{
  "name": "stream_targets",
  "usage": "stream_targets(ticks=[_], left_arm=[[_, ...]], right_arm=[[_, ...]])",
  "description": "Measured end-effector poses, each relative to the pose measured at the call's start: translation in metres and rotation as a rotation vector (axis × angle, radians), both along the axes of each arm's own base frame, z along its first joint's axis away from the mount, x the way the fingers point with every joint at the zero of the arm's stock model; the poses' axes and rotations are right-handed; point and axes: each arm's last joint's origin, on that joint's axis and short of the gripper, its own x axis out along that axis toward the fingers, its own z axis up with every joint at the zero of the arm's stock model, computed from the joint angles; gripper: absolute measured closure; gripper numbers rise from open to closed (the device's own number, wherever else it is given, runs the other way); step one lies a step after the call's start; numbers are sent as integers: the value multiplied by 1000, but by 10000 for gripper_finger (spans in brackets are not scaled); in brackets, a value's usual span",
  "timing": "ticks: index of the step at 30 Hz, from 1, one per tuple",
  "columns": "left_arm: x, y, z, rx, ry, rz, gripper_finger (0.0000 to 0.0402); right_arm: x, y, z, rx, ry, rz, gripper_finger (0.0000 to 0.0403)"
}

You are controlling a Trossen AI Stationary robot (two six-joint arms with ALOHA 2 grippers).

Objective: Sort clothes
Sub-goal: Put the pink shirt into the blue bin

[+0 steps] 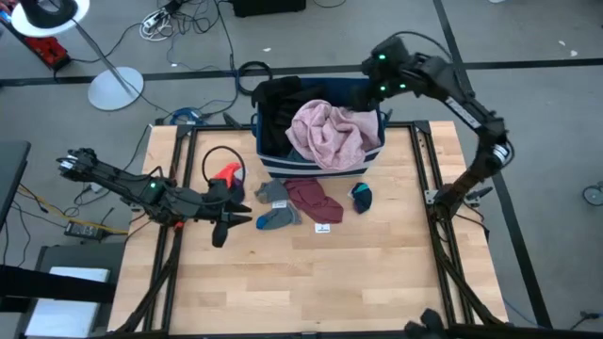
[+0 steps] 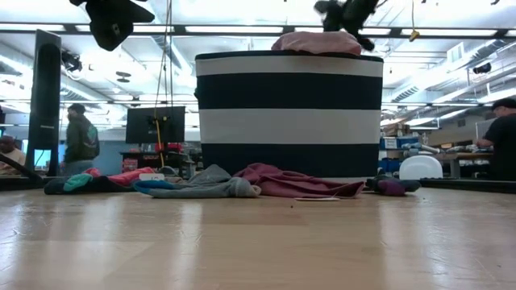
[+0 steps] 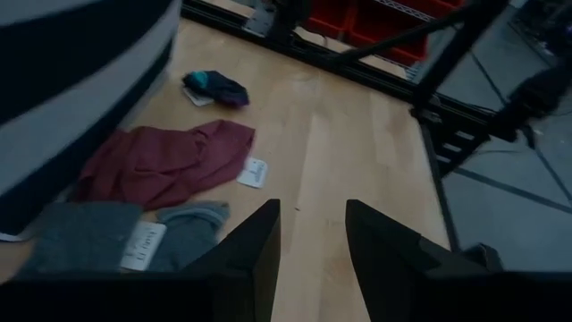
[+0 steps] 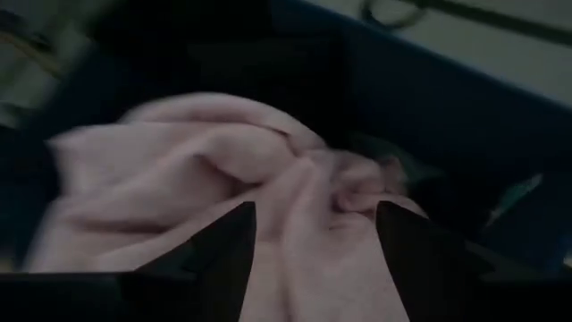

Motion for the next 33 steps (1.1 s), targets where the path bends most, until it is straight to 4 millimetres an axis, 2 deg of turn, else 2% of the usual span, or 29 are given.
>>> stream_targets(ticks=[4, 10, 11, 13, 16, 19, 23, 27, 33], left_arm=[[0, -1, 0, -7, 2, -15, 269], [0, -1, 0, -6, 2, -15, 269], [0, -1, 0, -7, 3, -15, 269], [0, -1, 1, -9, -3, -15, 269], [1, -1, 2, -15, -17, -16, 269], [1, -1, 3, -18, -24, -16, 269], [1, -1, 2, -42, -23, -7, 269], [1, -1, 3, -75, -23, 5, 269], [1, -2, 2, -104, -13, -31, 269]], right_arm=[[3, 20, 15, -14, -106, 114, 210], [32, 40, 14, -36, -158, 267, 371], [38, 42, 13, -49, -166, 292, 387], [53, 46, 14, -84, -214, 326, 391], [73, 45, 5, -94, -223, 356, 396], [95, 39, -20, -51, -158, 379, 399], [117, 24, -65, 72, -10, 367, 401], [125, -3, -105, 158, 112, 331, 401], [127, -46, -163, 299, 220, 256, 401]])
